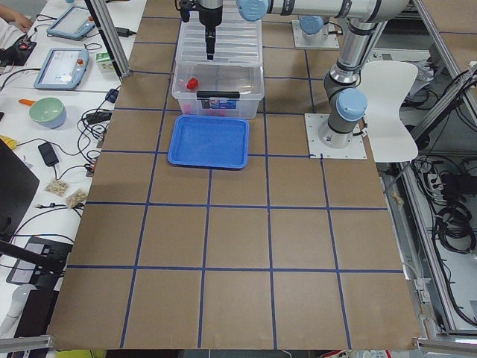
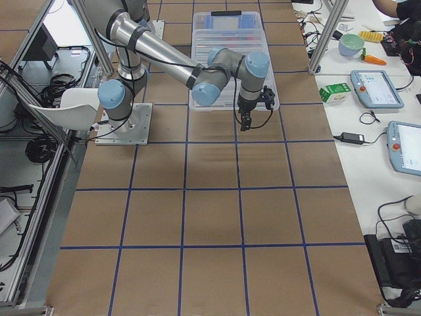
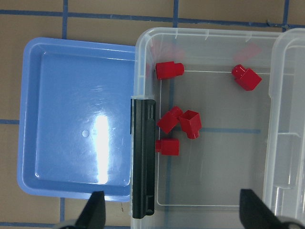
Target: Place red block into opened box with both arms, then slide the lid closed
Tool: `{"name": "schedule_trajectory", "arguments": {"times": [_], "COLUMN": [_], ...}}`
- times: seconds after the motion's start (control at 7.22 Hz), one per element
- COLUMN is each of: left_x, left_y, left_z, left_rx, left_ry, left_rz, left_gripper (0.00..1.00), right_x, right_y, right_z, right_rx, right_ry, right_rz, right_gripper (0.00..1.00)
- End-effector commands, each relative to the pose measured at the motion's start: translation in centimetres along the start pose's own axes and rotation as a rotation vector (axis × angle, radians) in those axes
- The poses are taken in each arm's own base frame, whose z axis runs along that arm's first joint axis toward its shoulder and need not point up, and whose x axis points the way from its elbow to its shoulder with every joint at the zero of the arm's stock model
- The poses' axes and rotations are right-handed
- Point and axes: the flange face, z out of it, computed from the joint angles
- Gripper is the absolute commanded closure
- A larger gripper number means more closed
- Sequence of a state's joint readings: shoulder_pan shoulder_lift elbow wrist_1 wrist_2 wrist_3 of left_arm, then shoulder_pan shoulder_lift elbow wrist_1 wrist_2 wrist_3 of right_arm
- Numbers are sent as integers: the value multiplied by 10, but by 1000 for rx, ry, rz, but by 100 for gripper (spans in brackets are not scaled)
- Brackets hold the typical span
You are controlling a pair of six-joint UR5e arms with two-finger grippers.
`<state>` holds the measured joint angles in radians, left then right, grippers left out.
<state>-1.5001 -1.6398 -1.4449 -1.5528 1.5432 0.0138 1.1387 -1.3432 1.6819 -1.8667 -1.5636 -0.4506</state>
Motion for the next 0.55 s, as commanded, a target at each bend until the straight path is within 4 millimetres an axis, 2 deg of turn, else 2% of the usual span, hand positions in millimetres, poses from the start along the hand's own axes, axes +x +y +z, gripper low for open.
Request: {"name": "schedule_trajectory", "arguments": {"times": [0.0,0.42], "left_x": [0,0], "left_y": [0,0], "left_z": [0,1], "left_rx": [-1,-3], "left_ry": [0,2], "left_rz": [0,-1], "left_gripper": [0,0], "right_x": [-41,-84], "right_y": [-2,-9], "right_z": [4,5], "right_rx": [-7,2], "right_ry": [0,8], "right_rz": [37,61], "right_gripper": [0,0]}}
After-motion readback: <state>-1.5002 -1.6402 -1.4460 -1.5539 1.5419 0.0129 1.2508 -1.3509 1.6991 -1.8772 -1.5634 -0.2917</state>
